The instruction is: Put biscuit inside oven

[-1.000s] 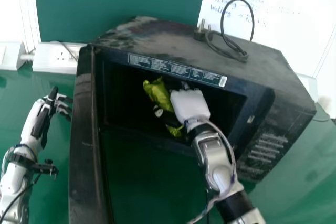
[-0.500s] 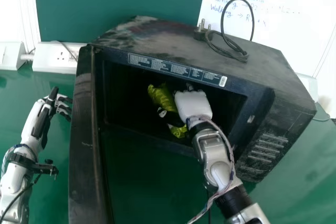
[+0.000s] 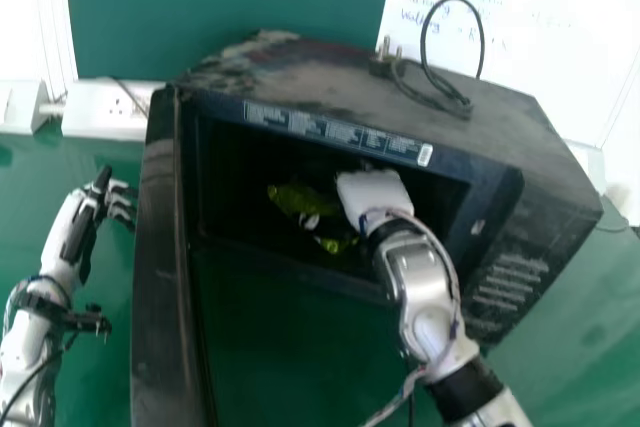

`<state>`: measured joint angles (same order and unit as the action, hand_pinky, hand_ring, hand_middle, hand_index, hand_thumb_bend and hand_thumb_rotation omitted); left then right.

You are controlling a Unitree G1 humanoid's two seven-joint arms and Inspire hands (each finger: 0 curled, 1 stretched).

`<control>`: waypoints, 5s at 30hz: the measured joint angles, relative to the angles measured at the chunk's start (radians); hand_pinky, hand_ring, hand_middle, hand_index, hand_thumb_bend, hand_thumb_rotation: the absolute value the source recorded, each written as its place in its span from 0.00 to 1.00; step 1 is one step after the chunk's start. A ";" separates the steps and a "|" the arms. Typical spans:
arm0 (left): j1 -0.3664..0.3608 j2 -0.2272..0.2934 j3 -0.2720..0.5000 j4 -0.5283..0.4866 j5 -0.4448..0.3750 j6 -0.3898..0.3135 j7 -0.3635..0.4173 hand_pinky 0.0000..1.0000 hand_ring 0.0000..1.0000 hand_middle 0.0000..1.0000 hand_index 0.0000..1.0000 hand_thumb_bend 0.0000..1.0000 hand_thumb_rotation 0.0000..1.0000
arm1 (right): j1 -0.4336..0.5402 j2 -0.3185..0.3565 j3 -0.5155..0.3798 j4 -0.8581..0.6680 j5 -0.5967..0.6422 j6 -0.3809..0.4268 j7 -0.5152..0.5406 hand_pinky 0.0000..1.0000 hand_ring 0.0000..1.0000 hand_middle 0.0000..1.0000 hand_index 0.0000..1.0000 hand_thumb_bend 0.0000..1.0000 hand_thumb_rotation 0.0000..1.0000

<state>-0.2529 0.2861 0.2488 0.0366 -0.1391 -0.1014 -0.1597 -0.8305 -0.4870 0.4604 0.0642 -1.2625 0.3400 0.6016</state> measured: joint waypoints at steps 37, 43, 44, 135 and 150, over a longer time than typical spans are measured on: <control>-0.006 -0.003 0.005 0.035 -0.038 -0.032 -0.022 0.24 0.29 0.38 0.48 0.51 0.05 | 0.477 -0.165 -0.615 -0.986 0.223 -0.118 0.391 0.40 0.59 0.69 0.84 0.88 0.78; -0.006 -0.003 0.008 0.038 -0.041 -0.045 -0.037 0.24 0.30 0.38 0.48 0.51 0.05 | 0.535 -0.201 -0.805 -1.044 0.350 -0.094 0.417 0.46 0.63 0.72 0.83 0.89 0.76; -0.005 -0.003 0.009 0.038 -0.041 -0.047 -0.038 0.24 0.30 0.37 0.48 0.51 0.05 | 0.544 -0.201 -0.830 -1.053 0.360 -0.086 0.416 0.44 0.60 0.71 0.83 0.88 0.75; -0.013 0.087 -0.126 0.120 0.129 -0.271 -0.188 0.39 0.52 0.65 0.50 0.51 0.05 | 0.536 -0.113 -1.163 -0.745 0.799 -0.135 -0.588 0.17 0.26 0.41 0.56 0.78 0.43; -0.038 0.092 -0.137 0.173 0.081 -0.245 -0.197 0.80 0.89 0.90 0.86 0.73 0.12 | 0.543 -0.112 -1.157 -0.756 0.781 -0.108 -0.589 0.15 0.24 0.41 0.57 0.78 0.44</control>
<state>-0.2909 0.3780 0.1117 0.2094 -0.0586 -0.3460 -0.3565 -0.2877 -0.5991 -0.6963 -0.6921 -0.4812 0.2321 0.0124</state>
